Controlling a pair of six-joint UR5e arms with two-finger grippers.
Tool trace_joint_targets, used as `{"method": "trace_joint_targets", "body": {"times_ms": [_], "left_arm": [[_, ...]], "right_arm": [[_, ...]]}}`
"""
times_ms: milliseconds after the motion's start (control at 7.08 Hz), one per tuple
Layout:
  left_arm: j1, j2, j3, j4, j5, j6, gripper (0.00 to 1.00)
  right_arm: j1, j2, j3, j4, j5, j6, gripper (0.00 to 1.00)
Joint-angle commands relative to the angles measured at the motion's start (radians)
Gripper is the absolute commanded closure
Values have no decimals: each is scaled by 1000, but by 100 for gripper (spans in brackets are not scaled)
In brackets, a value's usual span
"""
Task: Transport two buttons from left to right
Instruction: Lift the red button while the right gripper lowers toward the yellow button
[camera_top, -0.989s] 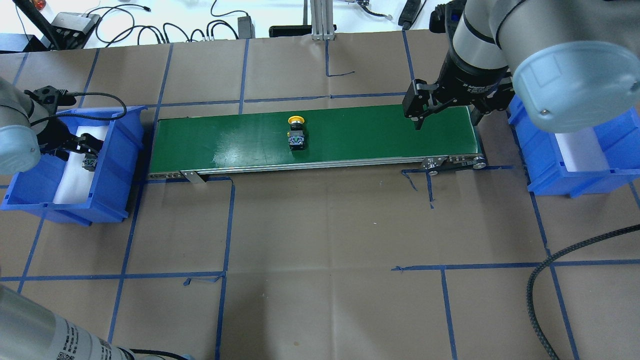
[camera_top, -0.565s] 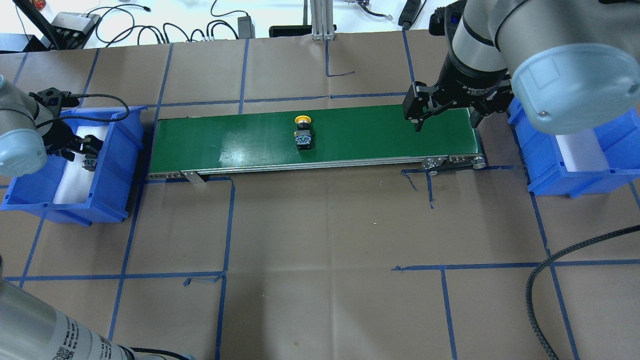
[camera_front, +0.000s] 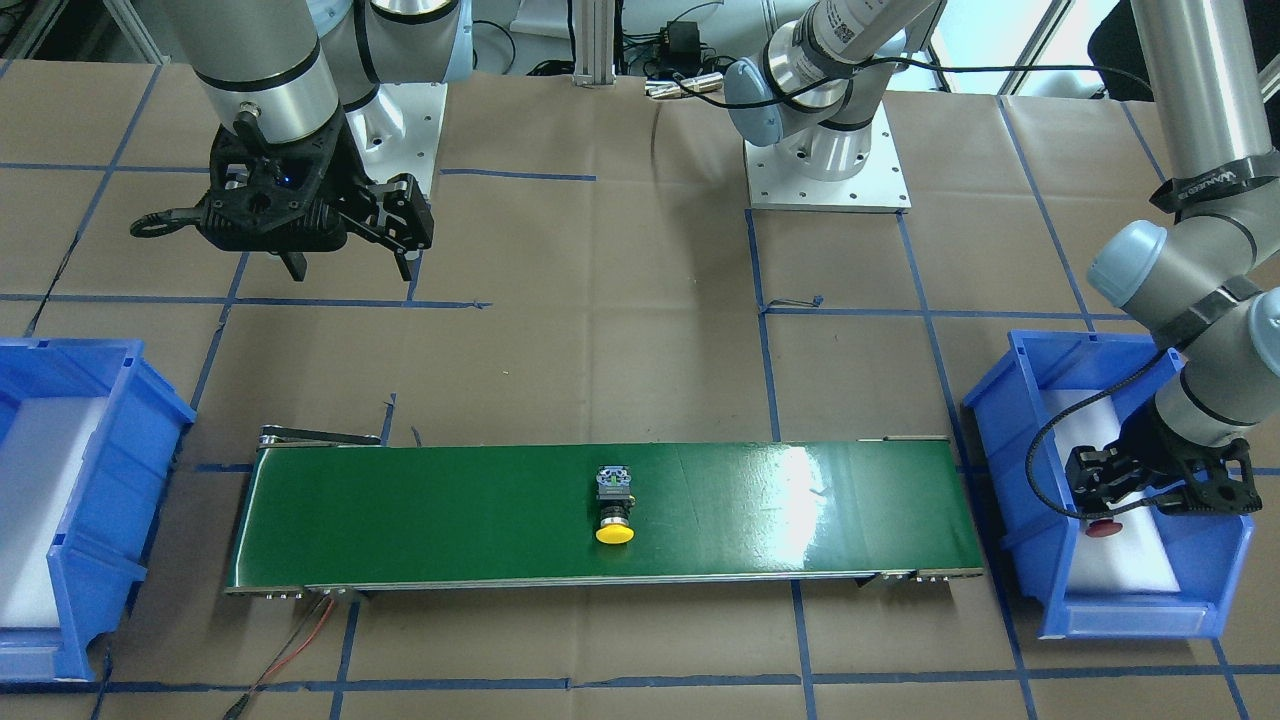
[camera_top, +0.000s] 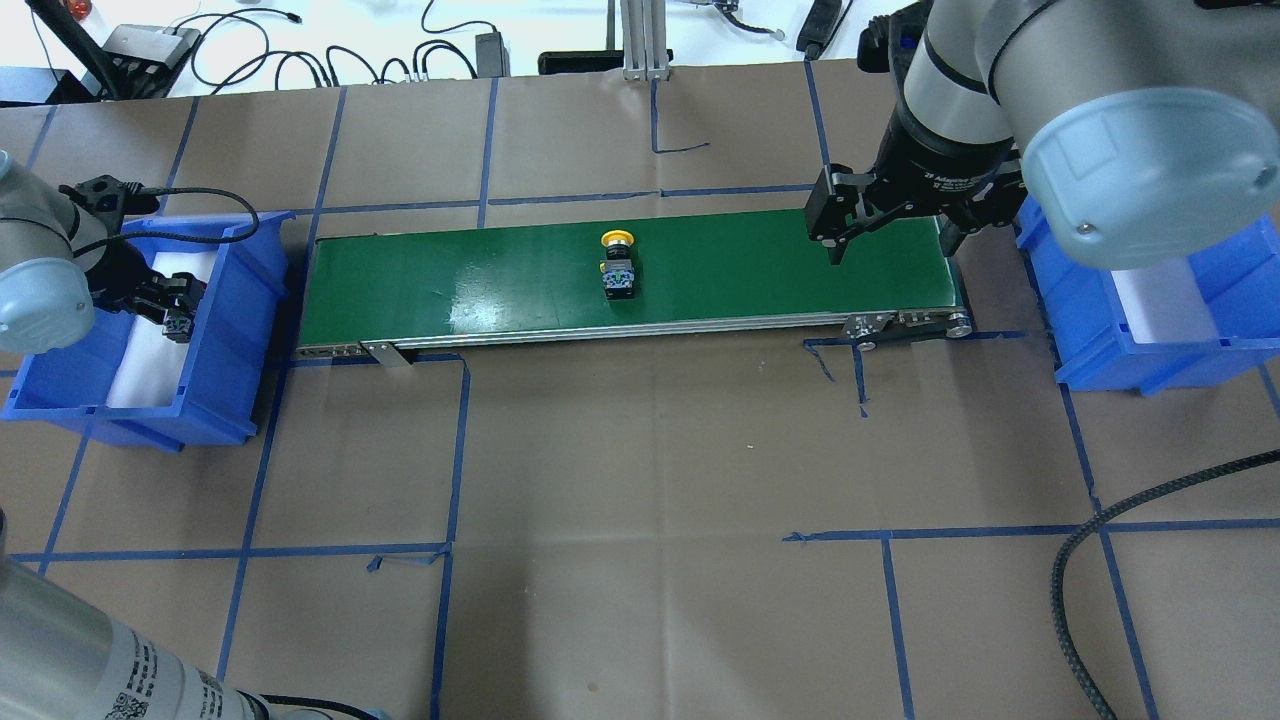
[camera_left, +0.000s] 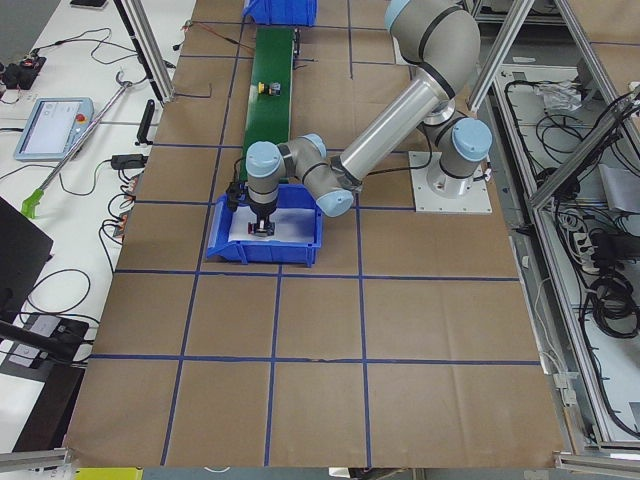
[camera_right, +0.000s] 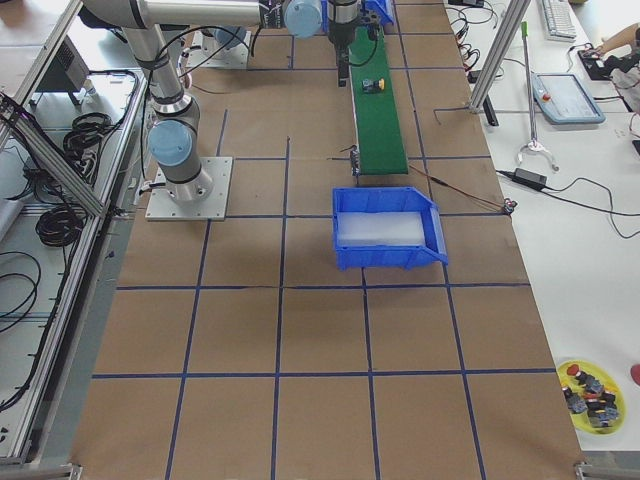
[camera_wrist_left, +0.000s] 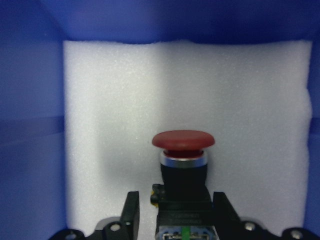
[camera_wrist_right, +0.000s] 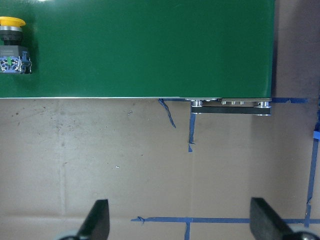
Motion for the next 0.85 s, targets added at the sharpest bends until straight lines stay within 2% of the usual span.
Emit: {"method": "trace_joint_targets", "body": {"times_ms": [0, 283, 424, 565, 707], "left_arm": [[-1, 5, 17, -11, -28, -4, 84], [5, 52, 23, -35, -36, 1, 85], [7, 100, 26, -96, -35, 3, 86], [8, 153, 54, -194, -32, 4, 86], [8, 187, 118, -322, -26, 6, 86]], "right_arm": [[0, 1, -2, -4, 3, 1, 0], [0, 1, -10, -4, 2, 0, 0], [0, 3, -2, -7, 0, -6, 0], [0, 30, -2, -13, -3, -10, 0], [0, 71, -2, -77, -7, -5, 0]]}}
